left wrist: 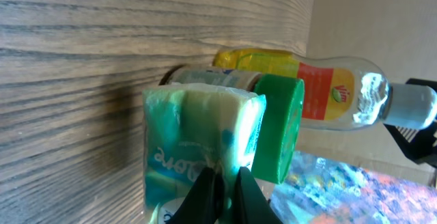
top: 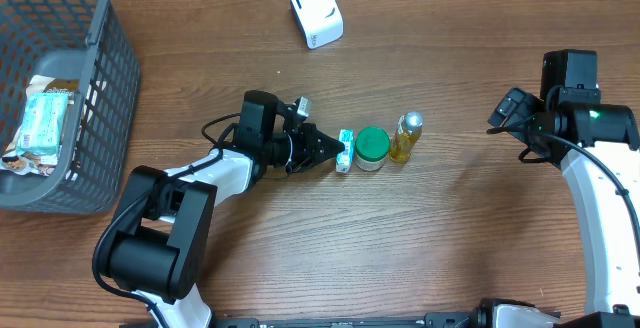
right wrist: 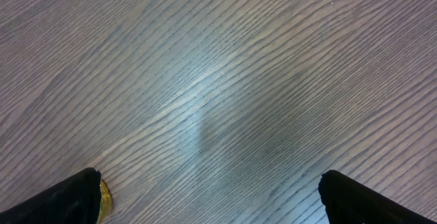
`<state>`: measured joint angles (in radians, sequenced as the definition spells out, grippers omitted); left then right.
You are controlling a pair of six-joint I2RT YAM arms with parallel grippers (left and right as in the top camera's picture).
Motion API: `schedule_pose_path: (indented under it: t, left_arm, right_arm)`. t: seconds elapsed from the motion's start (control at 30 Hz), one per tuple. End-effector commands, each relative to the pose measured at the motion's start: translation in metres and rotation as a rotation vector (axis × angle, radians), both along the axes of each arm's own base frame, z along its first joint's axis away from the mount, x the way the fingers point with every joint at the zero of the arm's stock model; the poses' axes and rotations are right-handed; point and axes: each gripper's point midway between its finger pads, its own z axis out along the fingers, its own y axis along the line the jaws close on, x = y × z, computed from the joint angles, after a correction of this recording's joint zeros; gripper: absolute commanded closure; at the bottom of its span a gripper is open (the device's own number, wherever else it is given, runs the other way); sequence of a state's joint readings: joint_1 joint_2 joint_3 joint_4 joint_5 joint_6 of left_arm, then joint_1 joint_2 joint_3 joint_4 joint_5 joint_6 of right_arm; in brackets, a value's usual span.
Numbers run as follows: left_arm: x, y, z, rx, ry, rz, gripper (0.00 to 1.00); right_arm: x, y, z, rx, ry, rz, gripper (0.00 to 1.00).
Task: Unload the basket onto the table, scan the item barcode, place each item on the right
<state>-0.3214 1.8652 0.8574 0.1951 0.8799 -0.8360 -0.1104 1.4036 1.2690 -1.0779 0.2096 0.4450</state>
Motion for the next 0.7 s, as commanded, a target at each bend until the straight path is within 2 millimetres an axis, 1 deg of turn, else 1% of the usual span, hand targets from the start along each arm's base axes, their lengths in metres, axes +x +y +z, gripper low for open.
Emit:
schedule_pose_path:
  t: [0.0,0.23,0.43,0.47,0.5,0.6,0.67]
  left_arm:
    - [-0.001,-0.002,0.003,0.014,-0.015,0.012,0.96]
    - [-0.005,-0.011,-0.001,0.040,-0.025,0.004,0.96]
    - [-0.006,-0.013,-0.002,0.051,-0.028,0.004,0.88]
    - [-0.006,-0.013,-0.002,0.051,-0.028,0.004,0.85]
    - [-0.006,-0.013,-0.002,0.052,-0.028,0.003,0.79]
    - [-0.006,-0.013,-0.002,0.050,-0.032,0.001,0.65]
    - [-0.006,-0.013,-0.002,0.052,-0.036,-0.003,0.60]
  right_arm:
    - [0.002,-0.002,0.004,-0.004,-0.013,-0.011,0.00]
    - [0.002,-0.002,0.004,-0.004,-0.013,-0.011,0.00]
    - [0.002,-0.002,0.004,-0.004,-0.013,-0.011,0.00]
    - [0.002,-0.002,0.004,-0.004,-0.013,-0.011,0.00]
    - [0.002,-0.002,0.004,-0.004,-0.013,-0.011,0.00]
    - [0.002,-0.002,0.004,-0.004,-0.013,-0.011,0.00]
    - [0.002,-0.002,0.004,-0.004,-0.013,-0.011,0.00]
